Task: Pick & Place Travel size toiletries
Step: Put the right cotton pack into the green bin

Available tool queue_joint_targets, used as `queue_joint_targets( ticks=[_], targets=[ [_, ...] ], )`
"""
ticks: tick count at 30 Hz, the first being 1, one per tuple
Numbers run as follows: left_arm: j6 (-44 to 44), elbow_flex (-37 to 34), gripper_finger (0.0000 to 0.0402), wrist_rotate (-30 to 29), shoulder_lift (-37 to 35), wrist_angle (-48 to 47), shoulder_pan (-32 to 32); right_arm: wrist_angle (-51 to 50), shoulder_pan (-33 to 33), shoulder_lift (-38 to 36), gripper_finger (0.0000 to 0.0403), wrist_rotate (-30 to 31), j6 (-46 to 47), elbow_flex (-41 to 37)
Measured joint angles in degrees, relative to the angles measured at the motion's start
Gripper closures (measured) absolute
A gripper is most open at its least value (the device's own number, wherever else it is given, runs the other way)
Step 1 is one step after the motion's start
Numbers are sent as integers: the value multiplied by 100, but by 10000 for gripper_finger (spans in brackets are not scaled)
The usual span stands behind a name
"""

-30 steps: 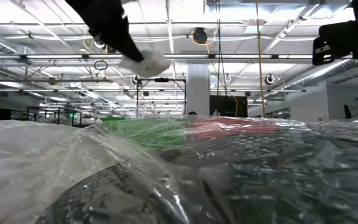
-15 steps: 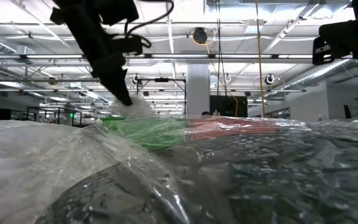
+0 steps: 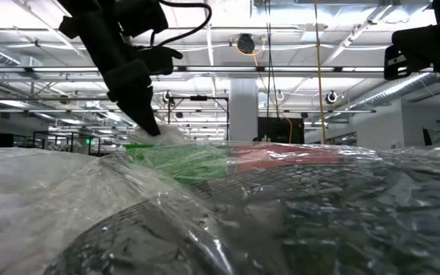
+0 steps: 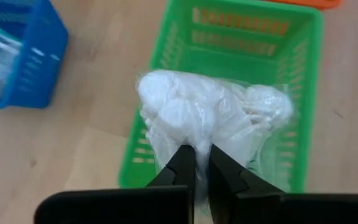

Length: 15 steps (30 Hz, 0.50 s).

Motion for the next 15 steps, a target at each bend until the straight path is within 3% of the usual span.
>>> queue_joint_targets(
  ticks=[5, 15],
  targets=[
    [-67, 0, 366, 108, 0, -2, -113, 0, 0, -2, 403, 0, 0, 0],
    [-113, 0, 256, -214, 0, -2, -178, 0, 0, -1, 403, 0, 0, -1]
  ],
)
